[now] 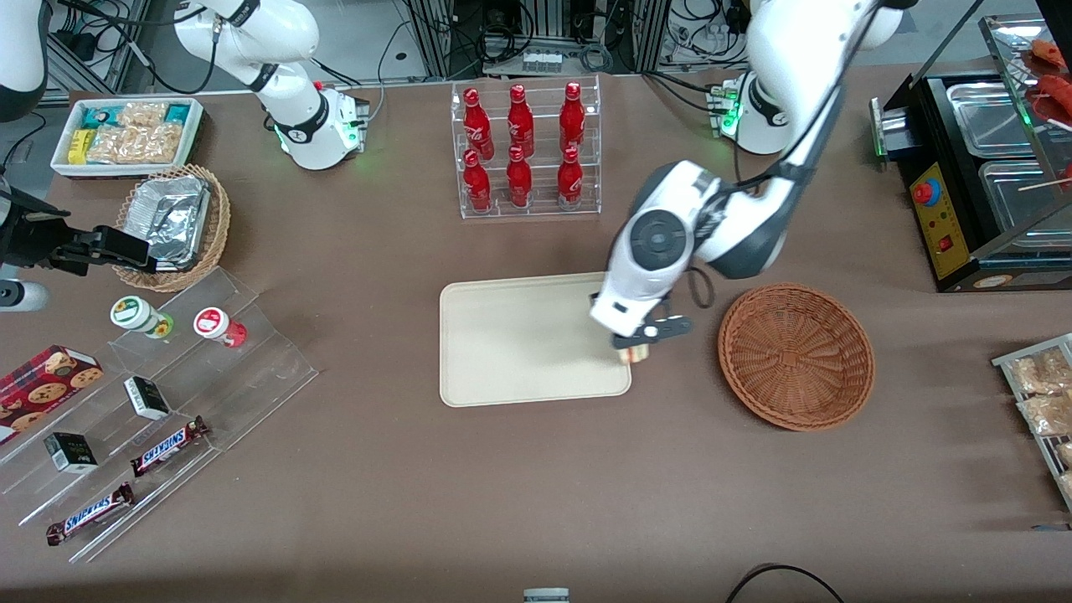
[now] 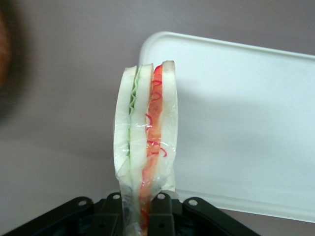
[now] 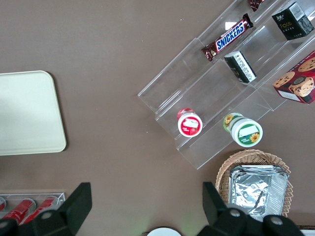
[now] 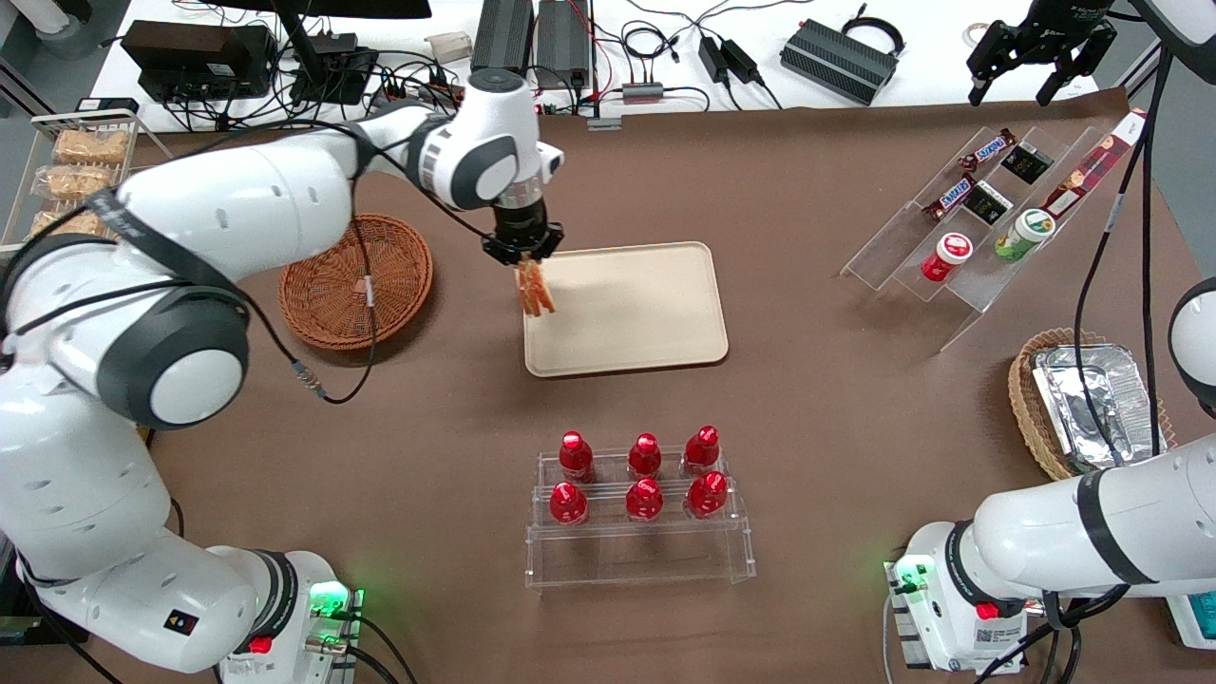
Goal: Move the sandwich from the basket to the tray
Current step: 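Carry the held sandwich over the cream tray, then lower the sandwich onto the tray and open the left gripper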
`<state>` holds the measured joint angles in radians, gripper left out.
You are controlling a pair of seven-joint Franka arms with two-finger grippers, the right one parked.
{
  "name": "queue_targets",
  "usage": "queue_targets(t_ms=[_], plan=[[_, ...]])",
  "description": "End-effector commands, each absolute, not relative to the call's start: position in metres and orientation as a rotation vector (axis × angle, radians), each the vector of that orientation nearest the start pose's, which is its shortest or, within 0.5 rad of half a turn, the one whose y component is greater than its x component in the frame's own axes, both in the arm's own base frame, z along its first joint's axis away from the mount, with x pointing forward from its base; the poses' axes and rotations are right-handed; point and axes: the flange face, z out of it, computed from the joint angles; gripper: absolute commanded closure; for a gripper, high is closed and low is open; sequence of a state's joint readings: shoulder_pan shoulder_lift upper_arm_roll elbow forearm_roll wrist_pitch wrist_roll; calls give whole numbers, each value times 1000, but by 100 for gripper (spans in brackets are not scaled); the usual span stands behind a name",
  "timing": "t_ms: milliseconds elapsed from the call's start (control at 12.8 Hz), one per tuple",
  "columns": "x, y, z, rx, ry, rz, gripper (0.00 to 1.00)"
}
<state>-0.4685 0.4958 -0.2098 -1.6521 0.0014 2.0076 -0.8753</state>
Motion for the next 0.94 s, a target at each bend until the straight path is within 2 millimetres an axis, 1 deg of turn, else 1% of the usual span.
queue_targets(t_ms=[0,156,234,312,390,468,624,780,858], plan=[[534,-458,302,-3114,-338,258,100],[523,-483,287,-3122,-290,268,100],[512,-504,282,-3127,-253,262,100],[511,-514,273,-3123,-263,265,100],[510,-518,267,-3119,-261,264,100],[506,-524,265,-3119,-245,264,100],[505,-528,267,-3121,-233,259,100],[504,-527,260,-3107,-229,261,100],[504,-527,259,-3093,-206,241,100]])
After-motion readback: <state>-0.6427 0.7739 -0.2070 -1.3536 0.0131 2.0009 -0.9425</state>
